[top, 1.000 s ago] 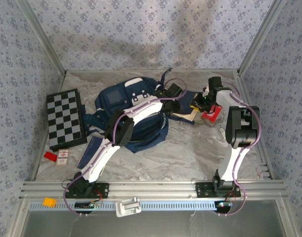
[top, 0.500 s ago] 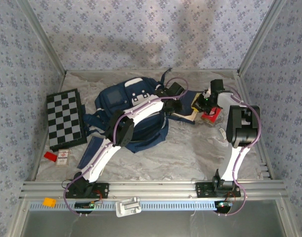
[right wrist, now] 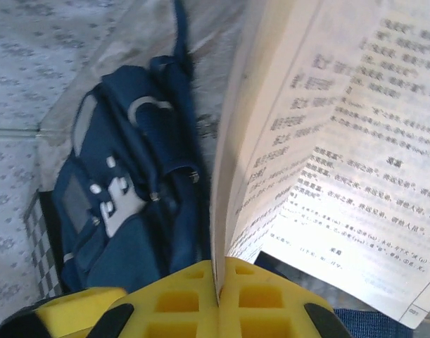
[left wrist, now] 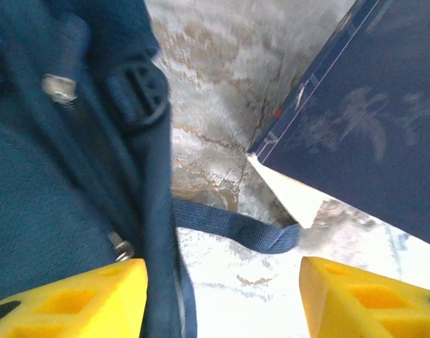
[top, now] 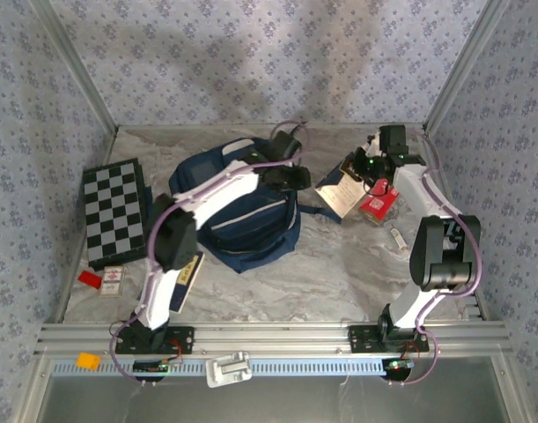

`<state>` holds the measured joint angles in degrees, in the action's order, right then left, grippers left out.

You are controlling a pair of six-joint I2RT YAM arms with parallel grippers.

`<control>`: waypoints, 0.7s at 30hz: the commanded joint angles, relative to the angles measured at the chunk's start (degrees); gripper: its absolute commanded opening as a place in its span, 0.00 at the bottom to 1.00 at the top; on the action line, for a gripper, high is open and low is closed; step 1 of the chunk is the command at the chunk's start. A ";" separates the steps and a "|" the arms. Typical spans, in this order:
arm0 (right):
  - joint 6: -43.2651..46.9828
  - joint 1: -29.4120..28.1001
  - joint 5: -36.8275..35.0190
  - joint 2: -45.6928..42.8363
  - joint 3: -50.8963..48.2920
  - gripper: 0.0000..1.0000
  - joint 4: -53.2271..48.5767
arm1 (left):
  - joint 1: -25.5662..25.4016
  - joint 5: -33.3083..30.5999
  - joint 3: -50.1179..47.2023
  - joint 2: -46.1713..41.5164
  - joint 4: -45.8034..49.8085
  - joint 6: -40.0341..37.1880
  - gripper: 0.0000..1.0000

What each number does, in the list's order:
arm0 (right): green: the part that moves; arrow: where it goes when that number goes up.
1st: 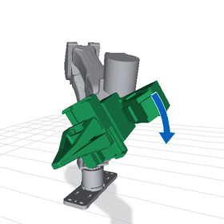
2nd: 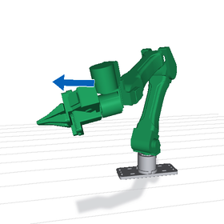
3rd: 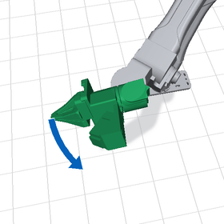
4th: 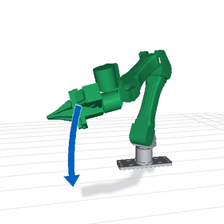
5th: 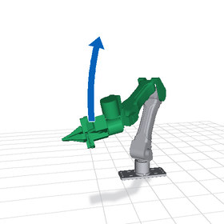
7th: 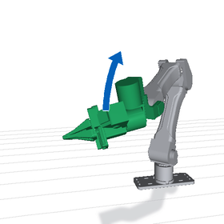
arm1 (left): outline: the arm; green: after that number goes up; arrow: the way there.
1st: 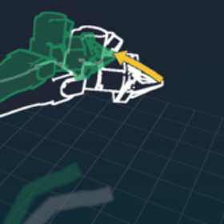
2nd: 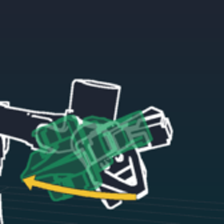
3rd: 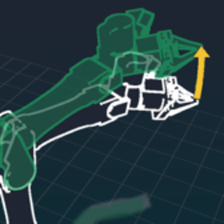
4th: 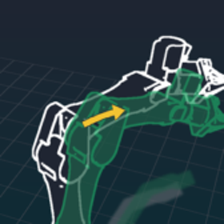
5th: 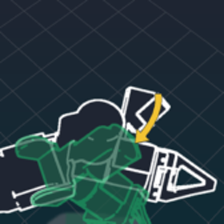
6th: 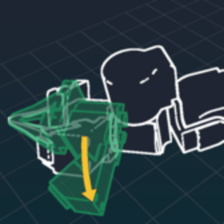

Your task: Pack the student bag

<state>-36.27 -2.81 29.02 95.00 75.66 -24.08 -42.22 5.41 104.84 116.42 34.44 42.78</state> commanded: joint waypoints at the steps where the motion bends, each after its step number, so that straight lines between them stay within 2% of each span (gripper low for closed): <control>1: -1.65 -3.16 -0.16 -4.13 2.31 0.00 0.66 | 2.57 1.84 -9.03 -10.60 -7.20 0.85 0.61; 7: -2.88 -9.67 0.04 -8.02 4.45 0.00 -0.12 | 8.23 5.48 -24.39 -25.15 -10.79 2.06 0.67; 11: -1.16 -13.58 0.24 -8.06 9.06 0.00 -4.11 | 11.67 6.71 -31.35 -32.54 -11.23 2.23 0.71; 17: -0.20 -18.73 5.74 -4.98 16.91 0.00 -8.22 | 17.05 9.68 -38.74 -41.06 -12.11 3.69 0.74; 21: 1.54 -23.11 7.34 -1.70 17.54 0.00 -11.62 | 20.04 10.05 -43.29 -46.68 -11.69 4.27 0.75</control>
<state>-37.43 -23.66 32.93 90.59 92.31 -31.31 -23.57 13.63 63.11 73.30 23.77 46.19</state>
